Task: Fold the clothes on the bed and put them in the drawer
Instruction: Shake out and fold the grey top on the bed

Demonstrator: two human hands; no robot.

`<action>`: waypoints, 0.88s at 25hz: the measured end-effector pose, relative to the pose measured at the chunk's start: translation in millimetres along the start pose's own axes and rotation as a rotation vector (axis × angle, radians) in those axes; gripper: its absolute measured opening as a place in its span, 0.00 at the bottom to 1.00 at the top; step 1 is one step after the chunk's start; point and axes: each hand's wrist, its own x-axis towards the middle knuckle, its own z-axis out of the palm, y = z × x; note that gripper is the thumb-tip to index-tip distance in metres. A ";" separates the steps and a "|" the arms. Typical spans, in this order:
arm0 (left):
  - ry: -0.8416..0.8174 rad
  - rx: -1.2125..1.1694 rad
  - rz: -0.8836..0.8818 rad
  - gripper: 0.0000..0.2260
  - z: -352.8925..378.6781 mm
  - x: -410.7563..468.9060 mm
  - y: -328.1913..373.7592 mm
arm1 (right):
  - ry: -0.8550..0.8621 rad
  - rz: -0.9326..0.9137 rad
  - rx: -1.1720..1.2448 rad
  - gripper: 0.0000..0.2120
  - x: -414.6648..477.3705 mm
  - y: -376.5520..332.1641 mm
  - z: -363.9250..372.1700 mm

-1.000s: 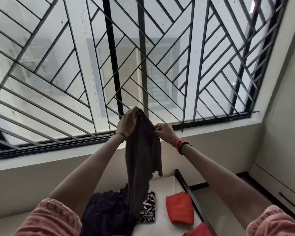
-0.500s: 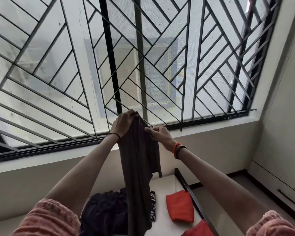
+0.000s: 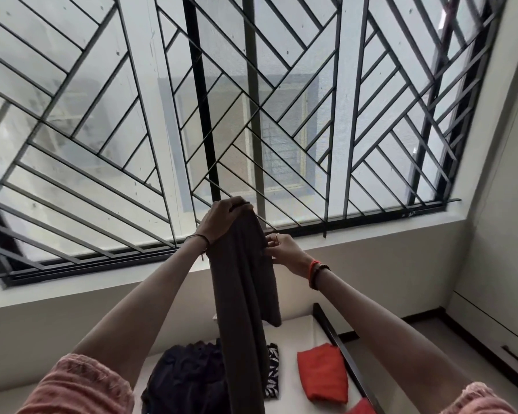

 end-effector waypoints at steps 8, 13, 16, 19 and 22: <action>0.159 -0.037 -0.007 0.09 -20.1 15.9 3.4 | -0.109 0.067 -0.049 0.15 -3.5 20.2 -2.8; 0.311 0.031 -0.114 0.16 -38.2 9.7 -15.8 | 0.019 0.102 -0.022 0.06 -7.2 32.5 -18.9; 0.385 0.019 -0.168 0.11 -44.9 5.5 -26.5 | 0.073 0.057 0.079 0.04 -7.0 30.6 -26.0; 0.448 0.001 -0.209 0.10 -48.7 5.7 -28.6 | -0.066 0.002 0.187 0.13 -12.0 28.9 -32.1; 0.458 -0.004 -0.244 0.12 -49.6 7.6 -28.6 | -0.215 -0.015 -0.113 0.20 -18.6 29.5 -39.0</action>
